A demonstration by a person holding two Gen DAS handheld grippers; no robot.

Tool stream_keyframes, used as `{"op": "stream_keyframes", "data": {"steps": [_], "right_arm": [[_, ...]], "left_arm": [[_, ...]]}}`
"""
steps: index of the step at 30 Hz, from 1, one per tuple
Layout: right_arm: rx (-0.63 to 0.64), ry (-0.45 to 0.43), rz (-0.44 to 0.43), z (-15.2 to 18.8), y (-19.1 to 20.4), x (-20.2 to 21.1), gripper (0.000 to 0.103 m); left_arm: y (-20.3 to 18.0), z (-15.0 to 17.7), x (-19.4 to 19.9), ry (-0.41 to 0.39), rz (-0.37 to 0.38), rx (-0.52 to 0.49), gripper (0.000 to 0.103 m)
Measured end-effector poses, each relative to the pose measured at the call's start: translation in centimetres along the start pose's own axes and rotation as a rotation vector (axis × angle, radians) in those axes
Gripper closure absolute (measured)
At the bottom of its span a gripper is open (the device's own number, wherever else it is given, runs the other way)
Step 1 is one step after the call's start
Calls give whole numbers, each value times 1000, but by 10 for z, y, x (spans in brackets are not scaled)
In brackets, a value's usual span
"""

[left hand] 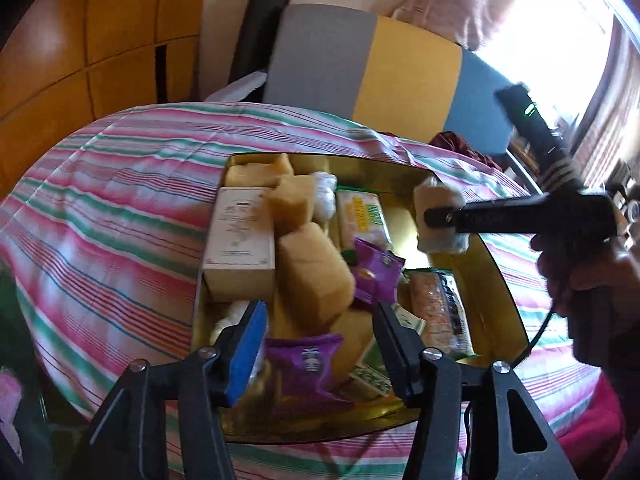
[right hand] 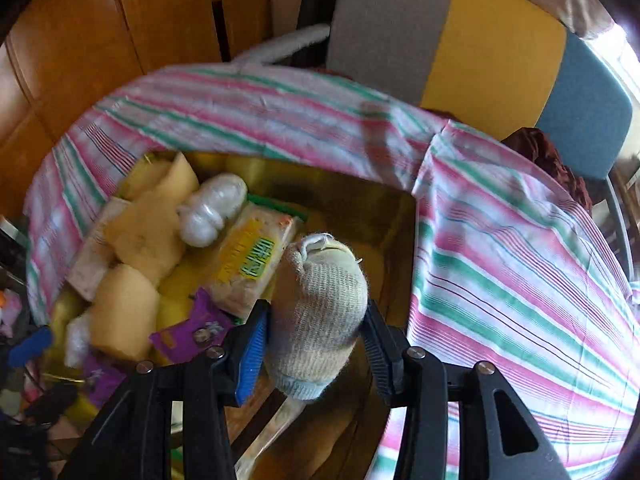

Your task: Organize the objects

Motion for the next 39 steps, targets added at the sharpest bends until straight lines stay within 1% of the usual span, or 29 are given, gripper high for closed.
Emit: {"op": "stream_keyframes", "data": {"steps": [2, 7, 10, 11, 13, 18, 23, 29, 32, 35, 39], "right_arm": [[-8, 12, -13, 1, 0, -7, 56], [-41, -10, -17, 4, -6, -4, 53], [-76, -45, -16, 11, -11, 9, 53], [-88, -56, -14, 14, -13, 14, 52], [-121, -76, -14, 22, -16, 25, 52], [-169, -111, 10, 45, -16, 49, 49], [-184, -133, 27, 69, -9, 63, 46], [-204, -167, 46, 97, -2, 84, 45], [-213, -178, 57, 108, 2, 91, 45], [-217, -179, 62, 117, 7, 93, 45], [-222, -171, 63, 125, 13, 92, 45]], "left_arm": [[5, 0, 1, -8, -12, 10, 42], [14, -1, 1, -18, -29, 35, 41], [14, -1, 3, -30, -45, 36, 36], [14, -2, 4, -34, -50, 38, 32], [14, -2, 6, -41, -59, 41, 27], [10, -3, 10, -50, -93, 34, 21], [3, -3, 16, -66, -126, 21, 12], [-3, -3, 28, -96, -157, -1, 1], [-6, -2, 34, -112, -184, -13, 0], [-10, -1, 37, -102, -213, -24, 0], [-14, 3, 44, -113, -201, -31, 0]]}}
Point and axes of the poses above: each gripper's, at about its wrist camera, not at the fingertips, and x roughly against the way its jaws point, y to its left, z to its underside, the point moved 5 cm from there along -x, roughly the way its jaws point, and after that the axes turned 10 degrees about z, right-handed, at the moved point
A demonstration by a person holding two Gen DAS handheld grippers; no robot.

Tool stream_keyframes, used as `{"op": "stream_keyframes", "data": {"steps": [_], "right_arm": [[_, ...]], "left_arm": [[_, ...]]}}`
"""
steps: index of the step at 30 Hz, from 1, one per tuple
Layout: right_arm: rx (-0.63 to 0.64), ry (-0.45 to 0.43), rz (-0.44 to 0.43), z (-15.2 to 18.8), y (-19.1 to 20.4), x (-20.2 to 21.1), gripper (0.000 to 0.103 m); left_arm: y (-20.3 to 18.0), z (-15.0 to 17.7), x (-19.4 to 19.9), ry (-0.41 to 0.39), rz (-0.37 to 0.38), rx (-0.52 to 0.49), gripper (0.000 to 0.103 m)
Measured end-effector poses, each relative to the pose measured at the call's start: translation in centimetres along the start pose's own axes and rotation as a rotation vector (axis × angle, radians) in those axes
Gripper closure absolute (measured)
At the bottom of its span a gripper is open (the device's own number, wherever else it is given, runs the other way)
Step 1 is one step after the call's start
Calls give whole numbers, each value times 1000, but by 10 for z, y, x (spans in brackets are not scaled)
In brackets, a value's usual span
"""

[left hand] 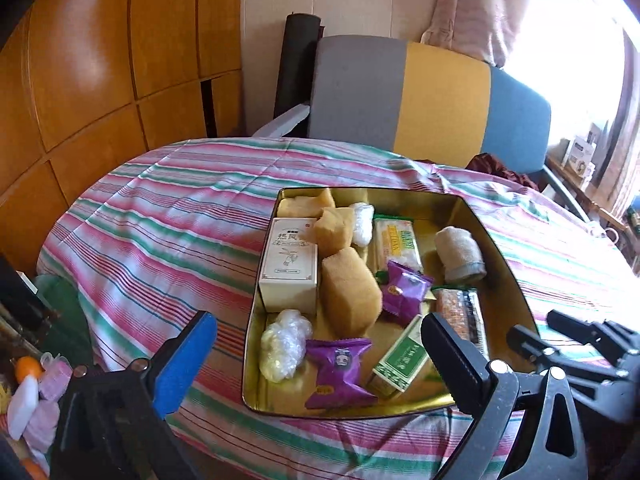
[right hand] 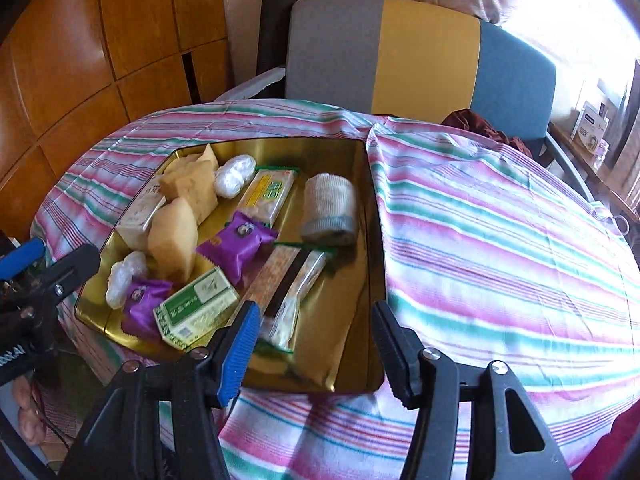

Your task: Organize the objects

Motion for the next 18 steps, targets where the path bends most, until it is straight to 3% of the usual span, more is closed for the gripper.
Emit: {"op": "stream_keyframes", "data": {"steps": [18], "right_arm": [[31, -52, 66, 5, 12, 6, 45]], "left_arm": [[-1, 6, 2, 12, -60, -7, 0]]}}
Point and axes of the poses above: each gripper's, at about its wrist camera, not at the fingertips, and x roughly against the way its jaws point, y to its left, z to its underside, the point moved 5 cm from there along -x, roughly the way its jaws point, and after that the axes turned 10 degrees about z, right-handed, at the moved point
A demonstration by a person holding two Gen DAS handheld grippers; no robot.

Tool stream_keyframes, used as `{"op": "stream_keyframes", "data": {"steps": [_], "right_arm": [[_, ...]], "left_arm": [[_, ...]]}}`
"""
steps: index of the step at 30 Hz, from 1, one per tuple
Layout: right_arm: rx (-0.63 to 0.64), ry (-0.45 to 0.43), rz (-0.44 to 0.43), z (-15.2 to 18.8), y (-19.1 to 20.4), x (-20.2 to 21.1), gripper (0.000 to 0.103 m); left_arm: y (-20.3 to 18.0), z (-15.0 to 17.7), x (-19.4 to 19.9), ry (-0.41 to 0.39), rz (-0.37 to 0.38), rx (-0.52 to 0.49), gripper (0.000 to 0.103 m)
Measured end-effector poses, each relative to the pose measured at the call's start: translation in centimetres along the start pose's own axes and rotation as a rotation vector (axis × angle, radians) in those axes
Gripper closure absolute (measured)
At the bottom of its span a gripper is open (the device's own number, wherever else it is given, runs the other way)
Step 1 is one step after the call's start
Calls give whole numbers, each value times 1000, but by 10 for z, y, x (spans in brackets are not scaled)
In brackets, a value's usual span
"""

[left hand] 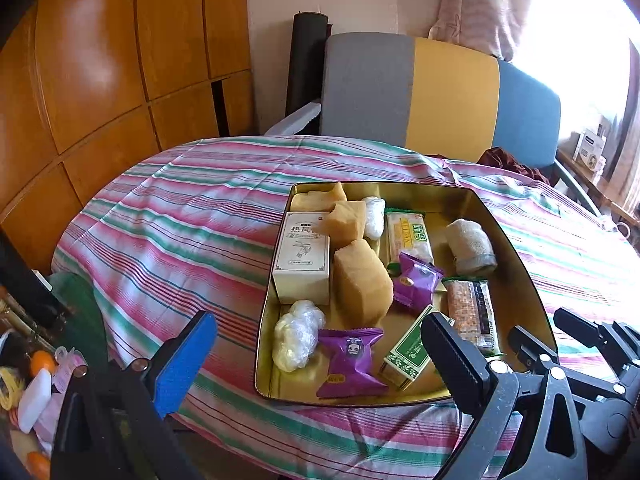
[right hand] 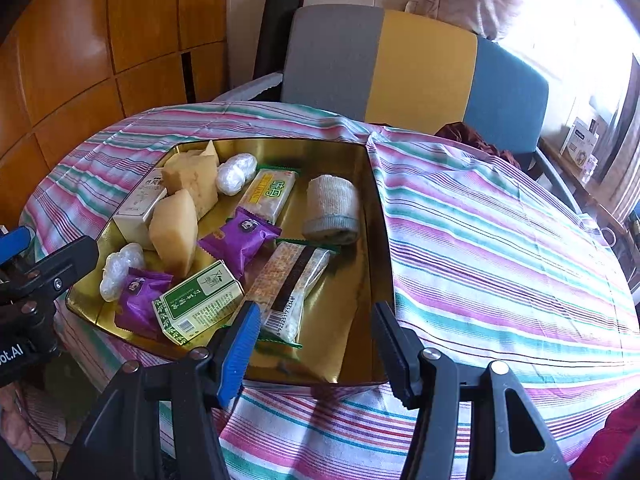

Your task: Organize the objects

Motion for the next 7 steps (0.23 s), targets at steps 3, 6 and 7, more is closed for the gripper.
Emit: {"op": "stream_keyframes", "data": {"steps": [3, 6, 7], "right_arm": [[3, -6, 2, -3, 2, 0, 45], [8, -18, 3, -8, 4, 1, 45], [8, -24, 5, -9, 4, 2, 45]], "left_arm": [[2, 0, 1, -16, 0, 5, 0], [2, 0, 2, -21, -4, 5, 0], [3, 0, 2, -22, -6, 5, 0]]}}
Point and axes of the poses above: each gripper's, at about its wrist camera, not at the fingertips, and x roughly against the way its jaws point, y to its left, z to its underside, the point moved 5 cm from there along -x, roughly the way its jaws point, and after that the axes turned 10 degrees about z, right-handed, at the moved point
